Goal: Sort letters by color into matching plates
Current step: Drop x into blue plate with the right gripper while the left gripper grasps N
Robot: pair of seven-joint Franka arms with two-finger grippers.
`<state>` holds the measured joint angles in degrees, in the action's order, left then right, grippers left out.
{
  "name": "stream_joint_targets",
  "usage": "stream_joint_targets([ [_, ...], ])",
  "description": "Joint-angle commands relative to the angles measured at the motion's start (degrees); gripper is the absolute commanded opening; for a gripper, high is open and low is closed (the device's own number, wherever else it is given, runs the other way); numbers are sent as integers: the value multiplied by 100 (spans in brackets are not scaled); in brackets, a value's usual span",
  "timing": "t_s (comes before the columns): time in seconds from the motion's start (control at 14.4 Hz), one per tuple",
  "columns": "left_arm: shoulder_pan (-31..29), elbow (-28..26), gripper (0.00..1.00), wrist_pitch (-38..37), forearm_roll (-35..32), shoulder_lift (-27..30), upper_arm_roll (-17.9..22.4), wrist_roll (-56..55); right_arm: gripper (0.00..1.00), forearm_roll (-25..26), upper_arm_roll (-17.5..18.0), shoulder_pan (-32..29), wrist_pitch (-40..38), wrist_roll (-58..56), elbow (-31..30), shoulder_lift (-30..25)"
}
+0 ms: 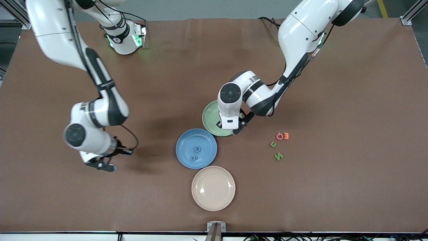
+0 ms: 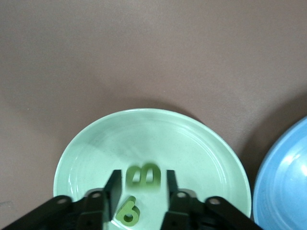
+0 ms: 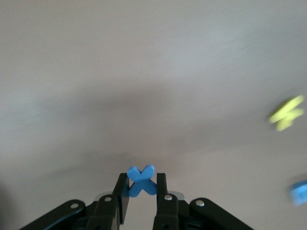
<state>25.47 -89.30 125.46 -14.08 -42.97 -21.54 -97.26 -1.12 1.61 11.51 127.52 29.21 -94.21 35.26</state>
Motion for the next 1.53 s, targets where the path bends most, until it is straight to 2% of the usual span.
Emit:
stream_joint_targets([
  [0.0,10,-87,73,-48,55,95,27,-22,0,-3,-47,675,-96,1249,411,69],
  [0.14,-51,-149,79,-57,55,148,18,49,0,-11,-38,1089,-104,1936,674,191],
  [0.35,-270,-228,79,-57,29,253,27,416,0,15,-47,1599,-96,2772,1069,568],
  [0.77,-1227,-527,79,-57,20,675,27,3139,0,50,-56,2215,-61,3829,2380,1711],
  [1.04,-1869,-518,79,-57,-24,596,27,4213,0,59,-65,2215,-16,3846,2425,1792],
  [1.46,-2608,-501,78,92,-51,385,79,4716,2,59,-65,2207,-16,3846,2425,1792],
])
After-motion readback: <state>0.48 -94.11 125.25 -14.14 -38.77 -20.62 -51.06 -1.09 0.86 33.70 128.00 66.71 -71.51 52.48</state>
